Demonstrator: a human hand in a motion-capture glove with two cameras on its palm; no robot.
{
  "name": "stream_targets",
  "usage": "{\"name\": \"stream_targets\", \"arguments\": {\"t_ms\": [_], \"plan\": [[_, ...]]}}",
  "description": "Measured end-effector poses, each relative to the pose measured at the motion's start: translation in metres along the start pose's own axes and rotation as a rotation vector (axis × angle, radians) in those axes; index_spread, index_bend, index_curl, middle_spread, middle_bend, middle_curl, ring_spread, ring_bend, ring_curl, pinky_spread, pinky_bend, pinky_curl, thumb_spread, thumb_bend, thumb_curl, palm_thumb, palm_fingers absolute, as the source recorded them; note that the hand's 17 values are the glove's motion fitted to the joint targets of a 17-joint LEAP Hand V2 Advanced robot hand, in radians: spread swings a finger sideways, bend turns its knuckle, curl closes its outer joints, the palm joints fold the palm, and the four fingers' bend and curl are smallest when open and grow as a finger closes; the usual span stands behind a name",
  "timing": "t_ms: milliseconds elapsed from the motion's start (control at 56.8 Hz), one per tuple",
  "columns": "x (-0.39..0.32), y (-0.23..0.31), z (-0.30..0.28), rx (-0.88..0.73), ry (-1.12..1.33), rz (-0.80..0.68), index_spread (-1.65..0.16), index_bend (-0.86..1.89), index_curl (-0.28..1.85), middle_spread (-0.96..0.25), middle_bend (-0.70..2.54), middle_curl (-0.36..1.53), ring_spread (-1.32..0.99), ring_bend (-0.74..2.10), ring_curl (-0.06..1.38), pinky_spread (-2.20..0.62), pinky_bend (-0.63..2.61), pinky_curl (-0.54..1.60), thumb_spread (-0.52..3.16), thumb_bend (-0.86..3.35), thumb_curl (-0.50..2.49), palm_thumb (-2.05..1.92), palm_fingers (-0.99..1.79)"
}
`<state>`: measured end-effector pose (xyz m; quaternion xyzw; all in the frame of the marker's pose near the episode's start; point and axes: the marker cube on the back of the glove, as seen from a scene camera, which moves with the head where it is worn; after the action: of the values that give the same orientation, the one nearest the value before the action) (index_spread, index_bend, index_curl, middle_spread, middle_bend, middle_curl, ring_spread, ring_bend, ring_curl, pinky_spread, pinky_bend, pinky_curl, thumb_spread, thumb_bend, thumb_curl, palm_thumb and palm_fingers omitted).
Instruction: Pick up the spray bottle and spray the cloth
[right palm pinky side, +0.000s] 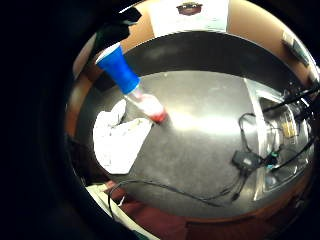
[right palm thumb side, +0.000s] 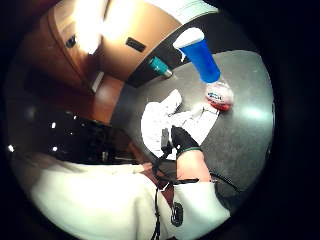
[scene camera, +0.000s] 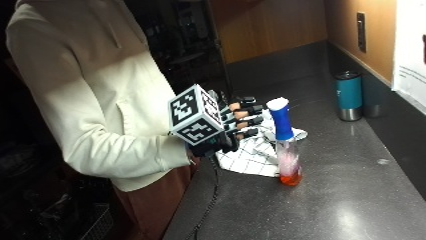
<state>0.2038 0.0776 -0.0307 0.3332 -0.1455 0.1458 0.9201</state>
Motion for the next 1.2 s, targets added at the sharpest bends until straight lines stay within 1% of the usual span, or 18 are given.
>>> {"name": "stream_targets", "arguments": {"t_ms": [176,317,405,511,617,722,793,863,1004,1163,1198], "plan": [[0.020,-0.022,0.016,-0.003,-0.083,0.047,-0.36,0.11,0.22,-0.05,0.22,0.34,-0.02,0.32,0.30,0.17,0.35,0.36,0.91,-0.03,0.47,0.70,0.27],[0.021,-0.032,0.043,-0.057,-0.288,0.096,-0.36,0.12,0.22,-0.05,0.22,0.34,-0.03,0.33,0.31,0.16,0.37,0.36,0.90,-0.04,0.46,0.68,0.26],[0.029,-0.048,0.055,-0.068,-0.378,0.125,-0.37,0.11,0.21,-0.06,0.22,0.34,-0.04,0.34,0.31,0.16,0.38,0.36,0.90,-0.04,0.45,0.67,0.25],[0.031,-0.068,0.069,-0.070,-0.438,0.130,-0.37,0.11,0.21,-0.06,0.21,0.34,-0.04,0.35,0.31,0.16,0.39,0.37,0.90,-0.04,0.44,0.65,0.23],[0.026,-0.085,0.084,-0.108,-0.489,0.115,-0.37,0.12,0.21,-0.07,0.21,0.34,-0.04,0.35,0.31,0.15,0.39,0.37,0.89,-0.04,0.44,0.65,0.22],[0.025,-0.090,0.096,-0.197,-0.489,0.083,-0.38,0.12,0.20,-0.07,0.21,0.34,-0.04,0.36,0.31,0.14,0.40,0.37,0.88,-0.04,0.43,0.64,0.22],[0.026,-0.089,0.106,-0.285,-0.478,0.064,-0.38,0.11,0.20,-0.08,0.22,0.35,-0.04,0.36,0.31,0.14,0.41,0.37,0.87,-0.03,0.42,0.64,0.23],[0.022,-0.099,0.114,-0.276,-0.515,0.070,-0.38,0.12,0.20,-0.08,0.23,0.35,-0.05,0.37,0.31,0.13,0.40,0.36,0.87,-0.04,0.42,0.64,0.26],[0.009,-0.121,0.123,-0.254,-0.612,0.096,-0.38,0.16,0.22,-0.10,0.24,0.35,-0.07,0.39,0.31,0.11,0.36,0.34,0.85,-0.03,0.41,0.65,0.39],[-0.001,-0.138,0.131,-0.252,-0.664,0.113,-0.33,0.24,0.29,-0.11,0.26,0.36,-0.13,0.45,0.31,0.06,0.21,0.30,0.83,0.00,0.44,0.77,0.83],[-0.004,-0.140,0.132,-0.255,-0.677,0.120,-0.31,0.27,0.31,-0.11,0.30,0.37,-0.15,0.48,0.32,0.04,0.14,0.28,0.81,0.02,0.46,0.83,1.00]]}}
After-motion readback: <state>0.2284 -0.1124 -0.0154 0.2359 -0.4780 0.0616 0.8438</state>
